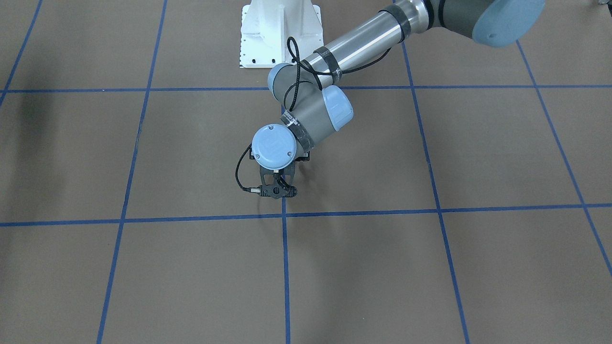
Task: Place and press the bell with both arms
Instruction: 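Lower the bell onto the table and open the left gripper, then withdraw the left gripper while the right gripper moves above the bell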
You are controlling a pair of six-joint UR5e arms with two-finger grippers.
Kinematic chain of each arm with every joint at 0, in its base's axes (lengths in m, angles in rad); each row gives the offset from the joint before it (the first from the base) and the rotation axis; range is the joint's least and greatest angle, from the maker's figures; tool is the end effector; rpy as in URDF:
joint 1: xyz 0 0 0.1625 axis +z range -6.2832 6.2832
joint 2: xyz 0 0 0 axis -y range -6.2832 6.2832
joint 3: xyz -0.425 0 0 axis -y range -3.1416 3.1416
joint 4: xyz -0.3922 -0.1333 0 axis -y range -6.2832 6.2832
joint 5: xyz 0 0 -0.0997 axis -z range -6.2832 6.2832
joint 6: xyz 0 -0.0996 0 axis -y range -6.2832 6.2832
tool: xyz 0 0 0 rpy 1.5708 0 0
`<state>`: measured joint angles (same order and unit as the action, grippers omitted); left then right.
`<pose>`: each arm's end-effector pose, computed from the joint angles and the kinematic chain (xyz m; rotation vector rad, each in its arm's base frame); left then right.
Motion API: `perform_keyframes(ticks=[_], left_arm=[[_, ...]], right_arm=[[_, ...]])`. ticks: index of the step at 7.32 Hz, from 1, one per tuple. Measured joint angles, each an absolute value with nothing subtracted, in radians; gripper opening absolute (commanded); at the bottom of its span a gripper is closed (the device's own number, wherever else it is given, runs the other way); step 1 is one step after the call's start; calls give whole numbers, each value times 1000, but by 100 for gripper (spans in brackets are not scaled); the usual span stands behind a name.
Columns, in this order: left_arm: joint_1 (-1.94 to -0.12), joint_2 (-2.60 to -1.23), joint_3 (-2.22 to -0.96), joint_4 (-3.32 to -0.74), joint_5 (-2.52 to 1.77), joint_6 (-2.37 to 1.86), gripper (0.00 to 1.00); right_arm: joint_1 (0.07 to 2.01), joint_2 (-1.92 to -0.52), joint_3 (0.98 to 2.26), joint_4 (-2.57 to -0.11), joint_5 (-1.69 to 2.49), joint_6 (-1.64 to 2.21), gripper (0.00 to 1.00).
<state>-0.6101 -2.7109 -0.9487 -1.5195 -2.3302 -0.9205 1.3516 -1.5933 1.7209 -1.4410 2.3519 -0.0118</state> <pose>0.6583 -0.5392 0.1654 -0.3408 0.7984 0.2148 -0.0457 -0.4958 0.5805 0.1631 -0.8011 -0.3186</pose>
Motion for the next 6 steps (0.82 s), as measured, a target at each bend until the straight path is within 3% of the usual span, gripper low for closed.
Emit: perform_keyframes(ticks=[3,5,6], left_arm=[[-739,-2680,-1141,-1408,-2347,-915,85],[-839,-2539,-1344,-1362,-2372,-873,85],[-889,-2435,-1452,-1355,-2388,-812,85]], right_arm=[[1243,-1473,1754,-1438,2341,250,100],[1105,-1361,1798,-1438,2275,538,100],[1003,-1285,1808,-1439,2204,711,87]])
